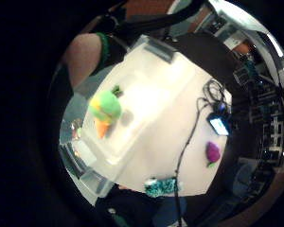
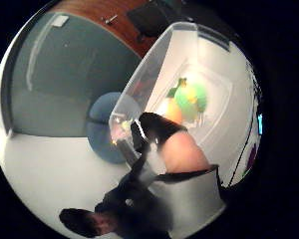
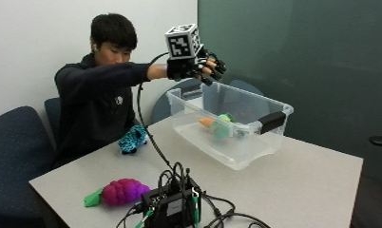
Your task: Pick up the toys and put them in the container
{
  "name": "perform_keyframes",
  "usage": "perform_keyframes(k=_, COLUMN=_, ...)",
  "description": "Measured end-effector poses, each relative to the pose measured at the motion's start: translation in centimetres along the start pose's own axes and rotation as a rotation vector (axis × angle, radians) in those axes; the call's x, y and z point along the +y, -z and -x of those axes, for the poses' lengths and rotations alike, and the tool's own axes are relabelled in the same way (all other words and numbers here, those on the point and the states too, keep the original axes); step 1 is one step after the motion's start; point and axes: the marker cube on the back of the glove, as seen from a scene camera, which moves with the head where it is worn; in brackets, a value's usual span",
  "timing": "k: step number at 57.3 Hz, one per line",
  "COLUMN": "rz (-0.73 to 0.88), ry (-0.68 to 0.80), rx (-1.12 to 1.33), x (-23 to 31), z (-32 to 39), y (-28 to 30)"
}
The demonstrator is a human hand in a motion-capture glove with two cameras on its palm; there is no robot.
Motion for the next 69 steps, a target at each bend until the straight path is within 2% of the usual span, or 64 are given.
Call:
perform_keyframes(k=8, rz=-0.056, ry=-0.089, rx=0.036, x=3.6, z=-3.8, y=1.1)
perform_keyframes(k=22, rz=0.034, ry=-0.367, rx=0.042, x=9.2, z=-20.1, y=1.2)
perform_keyframes(k=31, rz=0.050, ry=-0.467, rx=0.177, x=12.8, z=-30.1, y=-4.0)
perform_keyframes(k=38, rz=0.070, ry=-0.656, rx=0.195, x=15.0, z=-33.3, y=-9.0)
perform_keyframes(k=41, rz=0.070, ry=-0.692, rx=0.185, x=15.5, z=-34.2, y=-10.4)
perform_keyframes(k=50, rz=0.031, ry=-0.652, rx=0.223, x=16.3, z=-35.5, y=-13.4)
perform_keyframes(k=57, rz=-0.054, ry=-0.539, rx=0.277, x=16.0, z=-35.2, y=-14.5)
perform_keyframes(k=69, rz=-0.194, ry=-0.377, rx=0.227, x=13.8, z=-31.1, y=-11.6)
